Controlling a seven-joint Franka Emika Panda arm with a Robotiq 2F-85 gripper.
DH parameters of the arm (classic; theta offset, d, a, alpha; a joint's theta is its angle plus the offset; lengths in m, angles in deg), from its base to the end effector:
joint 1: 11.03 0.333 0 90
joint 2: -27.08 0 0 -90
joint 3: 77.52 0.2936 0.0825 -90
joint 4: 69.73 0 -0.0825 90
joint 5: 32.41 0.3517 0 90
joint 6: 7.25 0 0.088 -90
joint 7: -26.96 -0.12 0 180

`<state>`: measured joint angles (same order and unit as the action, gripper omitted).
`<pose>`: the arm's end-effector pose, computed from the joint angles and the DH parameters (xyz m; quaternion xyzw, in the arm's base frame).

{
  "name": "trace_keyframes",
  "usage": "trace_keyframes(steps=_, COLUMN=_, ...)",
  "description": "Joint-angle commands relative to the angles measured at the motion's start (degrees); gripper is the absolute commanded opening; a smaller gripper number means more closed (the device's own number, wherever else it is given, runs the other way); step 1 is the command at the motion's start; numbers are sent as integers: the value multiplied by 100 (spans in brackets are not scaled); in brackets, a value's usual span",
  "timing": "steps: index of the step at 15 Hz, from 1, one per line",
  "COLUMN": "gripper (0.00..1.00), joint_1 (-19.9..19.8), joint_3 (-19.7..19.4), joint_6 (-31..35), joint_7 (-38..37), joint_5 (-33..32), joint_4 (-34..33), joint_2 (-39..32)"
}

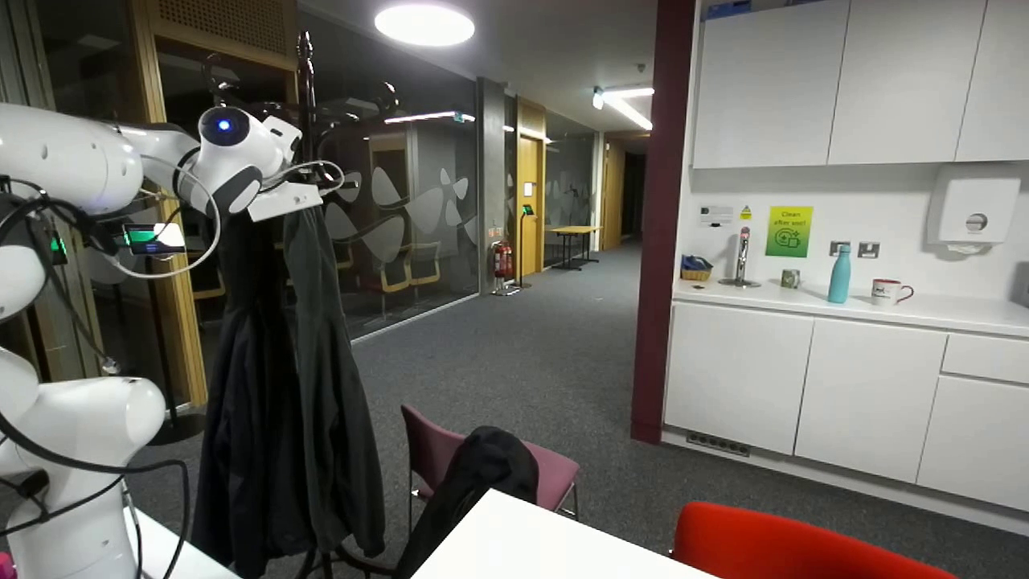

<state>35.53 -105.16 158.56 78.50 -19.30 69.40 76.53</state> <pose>0.3699 0.0326 0.6778 -0.7069 -0.3561 -0.6014 0.1085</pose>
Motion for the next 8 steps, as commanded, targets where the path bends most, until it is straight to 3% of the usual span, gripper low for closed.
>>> trace_keyframes(steps=1, gripper=1, joint_1=-393, joint_3=285, joint_6=363, joint_7=-229, joint_5=-181, joint_4=411, joint_2=474)
trace_keyframes(steps=8, gripper=1, joint_1=-1559, joint_3=977, joint_6=216, joint_7=-1198, joint_5=-492, joint_4=752, joint_2=524)
